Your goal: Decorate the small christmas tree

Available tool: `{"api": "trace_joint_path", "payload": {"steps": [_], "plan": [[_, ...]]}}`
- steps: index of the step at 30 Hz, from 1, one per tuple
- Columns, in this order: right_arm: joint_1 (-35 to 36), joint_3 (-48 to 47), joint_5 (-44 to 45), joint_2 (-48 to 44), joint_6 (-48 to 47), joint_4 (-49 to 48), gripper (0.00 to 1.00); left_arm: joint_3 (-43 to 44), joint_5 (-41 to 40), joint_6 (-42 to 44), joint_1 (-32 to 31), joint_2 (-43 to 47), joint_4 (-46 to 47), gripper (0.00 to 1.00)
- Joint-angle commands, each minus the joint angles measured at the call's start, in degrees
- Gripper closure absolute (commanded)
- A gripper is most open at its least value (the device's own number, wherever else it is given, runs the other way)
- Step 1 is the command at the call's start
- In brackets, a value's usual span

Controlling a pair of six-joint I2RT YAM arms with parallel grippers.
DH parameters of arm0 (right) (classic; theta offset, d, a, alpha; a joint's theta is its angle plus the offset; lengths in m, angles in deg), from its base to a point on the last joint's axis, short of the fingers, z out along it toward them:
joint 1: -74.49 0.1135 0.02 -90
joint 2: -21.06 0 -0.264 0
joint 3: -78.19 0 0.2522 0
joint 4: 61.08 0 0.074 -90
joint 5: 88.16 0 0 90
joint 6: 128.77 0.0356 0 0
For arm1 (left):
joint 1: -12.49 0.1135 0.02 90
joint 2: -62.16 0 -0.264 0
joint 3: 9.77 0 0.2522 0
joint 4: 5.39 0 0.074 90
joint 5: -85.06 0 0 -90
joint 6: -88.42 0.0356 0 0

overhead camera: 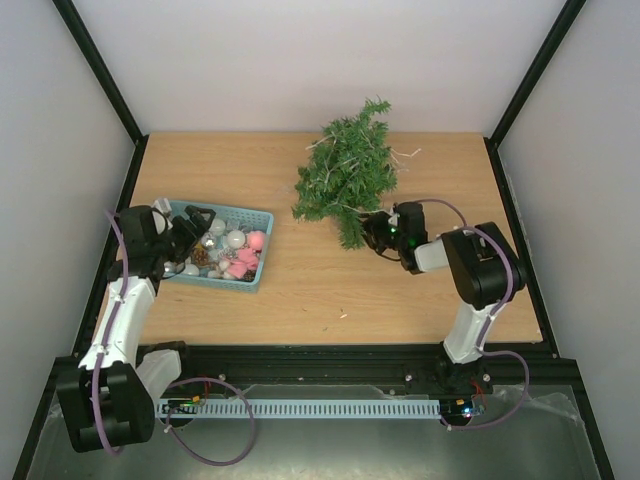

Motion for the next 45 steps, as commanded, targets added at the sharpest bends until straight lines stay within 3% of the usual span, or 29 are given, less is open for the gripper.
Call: {"api": "trace_joint_path", "payload": {"steps": [1,16,21,27,30,38,41,45], "plan": [[0.2,-2.8,0.0,1.6,-1.2,1.5,0.60,0.0,1.6,0.7,0.8,0.5,0.3,0.01],[-1.3,-11.4,-0.9,7.4,-3.8,3.4,0.61,0.4,0.4,1.9,1.2,0.2,-1.3,0.01],[-2.6,-9.5,-1.4,5.7,-3.8,2.6,0.58,-0.3,-1.0,2.4,1.2,-0.2,-2.1,0.01],[-5.4,-1.9,-1.7,-1.0,-4.0,1.6,0.45,-1.8,-2.2,2.1,1.2,-2.3,-0.3,0.01],[-6.8,2.0,-2.4,-4.8,-4.3,2.3,0.44,-1.5,-3.0,2.9,0.7,-4.4,0.1,0.02],[-7.0,6.5,-2.4,-18.1,-13.0,15.1,0.41,0.8,-12.5,6.6,-1.7,-8.3,-2.7,0.07],[-7.0,6.6,-2.1,-23.4,-16.7,21.0,0.40,2.6,-16.5,8.1,-2.6,-10.2,-4.3,0.11],[-7.0,6.6,-1.3,-30.0,-21.2,28.2,0.39,5.6,-23.7,10.5,-5.3,-11.8,-6.7,0.25]]}}
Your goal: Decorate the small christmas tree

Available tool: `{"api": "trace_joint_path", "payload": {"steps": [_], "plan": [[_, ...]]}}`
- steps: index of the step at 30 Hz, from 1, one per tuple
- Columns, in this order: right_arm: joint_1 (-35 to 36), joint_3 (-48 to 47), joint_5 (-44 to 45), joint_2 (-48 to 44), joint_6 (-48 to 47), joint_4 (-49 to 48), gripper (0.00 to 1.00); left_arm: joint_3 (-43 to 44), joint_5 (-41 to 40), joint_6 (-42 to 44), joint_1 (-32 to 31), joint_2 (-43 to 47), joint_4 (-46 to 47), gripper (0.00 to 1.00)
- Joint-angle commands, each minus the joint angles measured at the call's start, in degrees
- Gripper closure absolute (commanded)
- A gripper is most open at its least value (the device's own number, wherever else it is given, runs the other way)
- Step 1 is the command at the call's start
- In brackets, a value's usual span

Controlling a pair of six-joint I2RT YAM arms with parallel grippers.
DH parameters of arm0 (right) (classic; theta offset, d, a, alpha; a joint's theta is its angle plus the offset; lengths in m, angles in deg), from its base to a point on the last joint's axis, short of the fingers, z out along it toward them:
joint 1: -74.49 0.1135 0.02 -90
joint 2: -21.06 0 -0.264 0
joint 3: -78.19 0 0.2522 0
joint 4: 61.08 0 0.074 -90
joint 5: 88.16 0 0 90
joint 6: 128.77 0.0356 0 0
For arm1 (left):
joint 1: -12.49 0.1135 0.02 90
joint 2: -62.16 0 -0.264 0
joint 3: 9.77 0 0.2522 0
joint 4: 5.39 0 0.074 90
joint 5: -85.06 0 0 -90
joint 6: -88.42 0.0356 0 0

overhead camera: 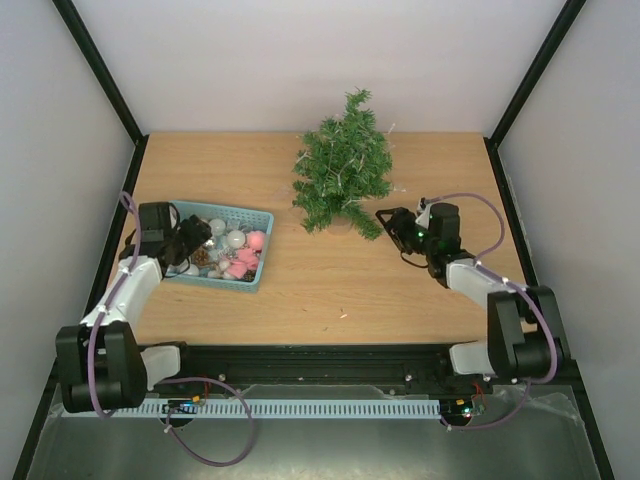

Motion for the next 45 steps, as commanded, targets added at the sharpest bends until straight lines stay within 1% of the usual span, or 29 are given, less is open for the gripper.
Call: {"api": "trace_joint_path", "payload": {"steps": [1,5,9,13,16,23,25,30,35,41,45], "plan": [[0.0,0.5,0.2,-6.6,-7.3,11.1,0.38,4.3,-10.3,4.0,-3.0,-1.7,-3.5,0.28],[0.1,0.0,-0.1,-10.0,-9.9,14.7,0.37,6.6,-16.0,4.8,-5.9,-4.3,-5.0,0.36],[0.0,-0.2,-0.7,-10.7,-11.3,16.2,0.36,8.8,-18.5,4.8,-7.0,-7.4,-5.7,0.38],[0.1,0.7,-2.2,-10.6,-11.3,15.4,0.36,10.9,-19.6,5.2,-7.3,-10.9,-5.4,0.57],[0.0,1.2,-2.9,-10.5,-11.3,15.0,0.35,12.5,-20.1,5.6,-8.2,-13.5,-5.0,0.61],[0.1,1.4,-3.8,-10.4,-11.6,15.0,0.34,14.3,-25.1,7.2,-12.4,-18.8,-5.1,0.64],[0.0,1.5,-3.9,-10.2,-11.5,14.8,0.34,14.6,-27.3,7.4,-13.6,-19.9,-5.4,0.66],[0.1,2.0,-4.2,-9.9,-11.5,14.3,0.33,15.0,-31.4,7.4,-15.5,-21.7,-6.3,0.66],[0.0,2.5,-4.6,-9.4,-11.2,13.5,0.33,15.7,-32.7,7.5,-15.6,-22.7,-6.8,0.66],[0.1,3.2,-4.4,-9.3,-11.2,13.0,0.33,16.1,-33.0,7.7,-15.7,-22.7,-7.9,0.72],[0.1,3.4,-4.6,-8.9,-11.2,12.5,0.33,16.3,-33.8,7.9,-16.3,-22.6,-8.5,0.73]]}}
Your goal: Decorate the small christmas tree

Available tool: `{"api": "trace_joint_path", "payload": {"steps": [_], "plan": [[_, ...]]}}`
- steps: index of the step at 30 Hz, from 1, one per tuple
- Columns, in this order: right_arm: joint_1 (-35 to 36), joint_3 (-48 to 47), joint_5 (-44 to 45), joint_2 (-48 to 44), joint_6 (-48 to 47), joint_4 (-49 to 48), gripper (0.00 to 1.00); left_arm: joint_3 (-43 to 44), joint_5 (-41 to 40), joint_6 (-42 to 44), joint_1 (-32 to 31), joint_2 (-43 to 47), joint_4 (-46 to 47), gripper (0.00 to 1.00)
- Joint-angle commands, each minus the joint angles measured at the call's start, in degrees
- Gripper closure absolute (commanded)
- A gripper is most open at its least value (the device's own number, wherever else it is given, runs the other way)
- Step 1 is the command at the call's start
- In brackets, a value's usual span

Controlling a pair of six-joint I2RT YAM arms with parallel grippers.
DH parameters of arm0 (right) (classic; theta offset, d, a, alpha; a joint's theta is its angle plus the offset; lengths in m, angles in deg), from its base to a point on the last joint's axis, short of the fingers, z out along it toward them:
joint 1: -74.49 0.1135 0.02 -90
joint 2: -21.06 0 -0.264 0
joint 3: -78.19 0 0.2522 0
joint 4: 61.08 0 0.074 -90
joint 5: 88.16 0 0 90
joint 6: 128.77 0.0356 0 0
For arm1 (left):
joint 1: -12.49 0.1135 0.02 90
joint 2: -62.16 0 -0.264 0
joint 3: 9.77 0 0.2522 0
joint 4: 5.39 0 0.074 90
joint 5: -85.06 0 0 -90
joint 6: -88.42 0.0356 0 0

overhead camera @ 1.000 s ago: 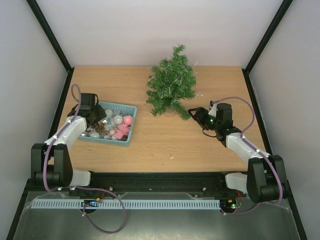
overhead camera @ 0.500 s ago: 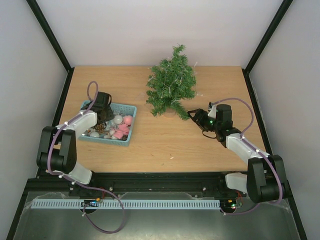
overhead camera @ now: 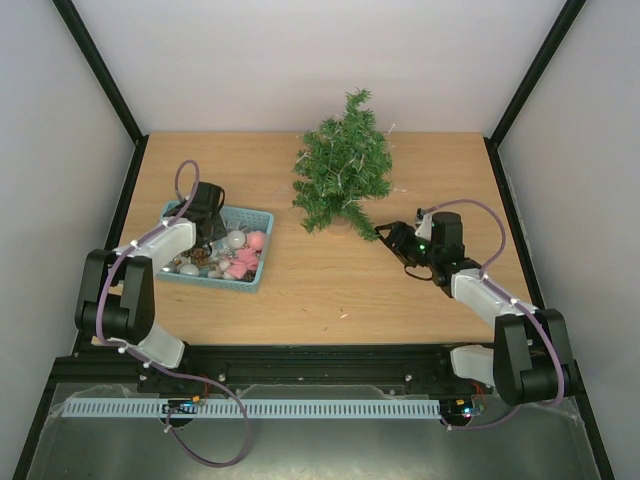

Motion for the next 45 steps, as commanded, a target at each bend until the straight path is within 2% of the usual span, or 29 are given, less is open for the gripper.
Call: {"api": "trace_joint_path", "payload": {"steps": [1,7,9,16,18,20,23,26,29,32,37,41,45], "plan": [[0.0,0.9,-1.2,0.8,-0.6,-0.9,0.33,1.6,-2.2,0.6,-0.6,-0.4,-1.9,0.73],[0.1,1.5,-1.3,0.7,-0.6,-1.2,0.33,1.8,-1.9,0.2,-1.0,-0.5,-2.1,0.78],[0.1,1.5,-1.4,0.7,-0.6,-1.2,0.33,1.9,-1.9,0.1,-1.0,-0.4,-2.2,0.84],[0.0,1.7,-1.9,0.4,-0.5,-1.3,0.33,3.1,-2.6,-0.3,-1.0,0.3,-3.6,0.86],[0.0,1.6,-2.6,0.2,-0.4,-1.1,0.33,3.5,-2.4,-0.6,-1.0,1.3,-4.4,0.81],[0.1,1.1,-3.2,-0.3,-0.6,0.0,0.33,3.8,-2.0,-0.9,-0.8,2.6,-5.5,0.68],[0.1,-0.5,-3.4,-1.5,-1.5,3.5,0.33,4.5,0.0,-1.6,0.0,4.7,-7.7,0.55],[0.1,-2.0,-4.0,-3.3,-2.9,8.2,0.33,4.9,2.1,-3.2,1.2,7.0,-10.6,0.54],[0.1,-2.6,-4.4,-5.6,-5.0,13.1,0.33,5.6,3.3,-5.0,1.6,9.1,-13.3,0.48],[0.0,-3.0,-4.5,-7.1,-8.0,18.7,0.32,6.5,5.3,-5.5,1.6,9.5,-15.4,0.47],[0.0,-2.3,-6.2,-7.9,-10.6,24.0,0.32,5.4,7.2,-5.3,1.8,7.5,-15.9,0.50],[0.1,-2.8,-6.6,-6.8,-11.0,24.7,0.32,3.9,7.7,-5.0,2.6,4.8,-14.9,0.57],[0.1,-3.8,-7.2,-4.4,-11.1,24.0,0.32,2.1,7.8,-5.1,3.1,3.6,-13.5,0.59]]}}
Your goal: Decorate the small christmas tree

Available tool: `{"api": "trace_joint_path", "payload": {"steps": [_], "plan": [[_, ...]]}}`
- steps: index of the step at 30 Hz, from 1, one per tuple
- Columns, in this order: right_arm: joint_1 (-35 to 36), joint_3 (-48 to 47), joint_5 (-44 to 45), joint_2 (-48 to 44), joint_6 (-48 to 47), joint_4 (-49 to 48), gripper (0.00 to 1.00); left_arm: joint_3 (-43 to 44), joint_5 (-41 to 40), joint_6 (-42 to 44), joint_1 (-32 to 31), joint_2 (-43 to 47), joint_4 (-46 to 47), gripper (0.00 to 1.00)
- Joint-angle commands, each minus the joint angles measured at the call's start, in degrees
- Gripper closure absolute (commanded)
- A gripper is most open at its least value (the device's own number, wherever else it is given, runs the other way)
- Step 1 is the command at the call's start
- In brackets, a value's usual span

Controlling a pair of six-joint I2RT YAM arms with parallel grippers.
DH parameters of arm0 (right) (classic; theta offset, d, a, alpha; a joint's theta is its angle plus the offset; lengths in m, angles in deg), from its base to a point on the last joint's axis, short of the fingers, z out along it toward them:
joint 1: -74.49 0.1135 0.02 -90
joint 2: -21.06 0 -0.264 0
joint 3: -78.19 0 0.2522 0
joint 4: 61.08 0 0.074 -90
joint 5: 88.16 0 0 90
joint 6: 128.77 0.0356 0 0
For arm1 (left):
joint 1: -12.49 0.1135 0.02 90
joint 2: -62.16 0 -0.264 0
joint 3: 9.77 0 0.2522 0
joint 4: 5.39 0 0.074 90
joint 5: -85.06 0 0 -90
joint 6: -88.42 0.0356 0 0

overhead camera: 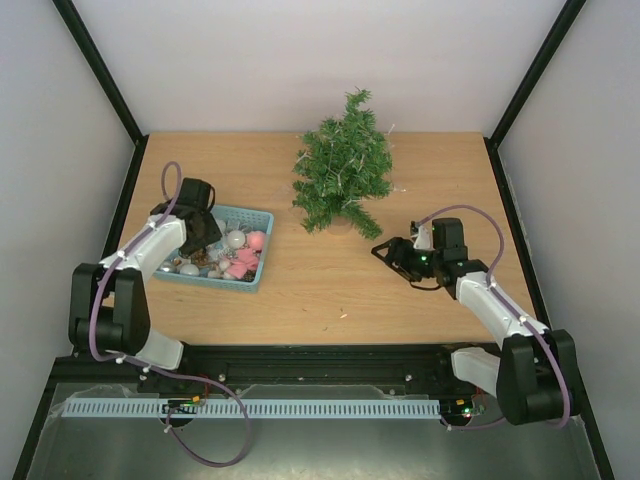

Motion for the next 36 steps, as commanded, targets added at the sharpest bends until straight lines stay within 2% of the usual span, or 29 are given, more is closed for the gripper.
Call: {"api": "trace_joint_path", "payload": {"steps": [1,11,17,19,23,28,36], "plan": [[0.1,-2.1,-2.3,2.4,-1.3,2.9,0.32,-2.2,0.4,-0.1,0.7,-1.5,-0.4,0.60],[0.1,-1.1,-2.9,2.8,-1.3,2.5,0.31,-8.5,-0.4,-0.4,1.9,-0.5,0.9,0.66],[0.1,-0.3,-3.2,2.7,-1.3,2.1,0.31,-9.1,-0.9,0.0,2.9,-1.1,2.0,0.67],[0.1,-0.3,-3.1,2.4,-1.2,2.3,0.30,-8.6,-1.1,0.3,3.3,-1.2,2.0,0.74],[0.0,-0.2,-3.1,2.1,-1.2,2.3,0.30,-7.1,-1.6,0.7,3.6,-1.0,1.0,0.78],[0.1,-0.1,-3.1,2.0,-1.3,1.9,0.30,-6.7,-1.7,1.1,4.0,-0.4,0.4,0.96],[0.0,-0.3,-3.3,2.1,-1.3,2.0,0.30,-4.5,-2.0,1.7,4.3,1.8,-2.6,0.98]]}}
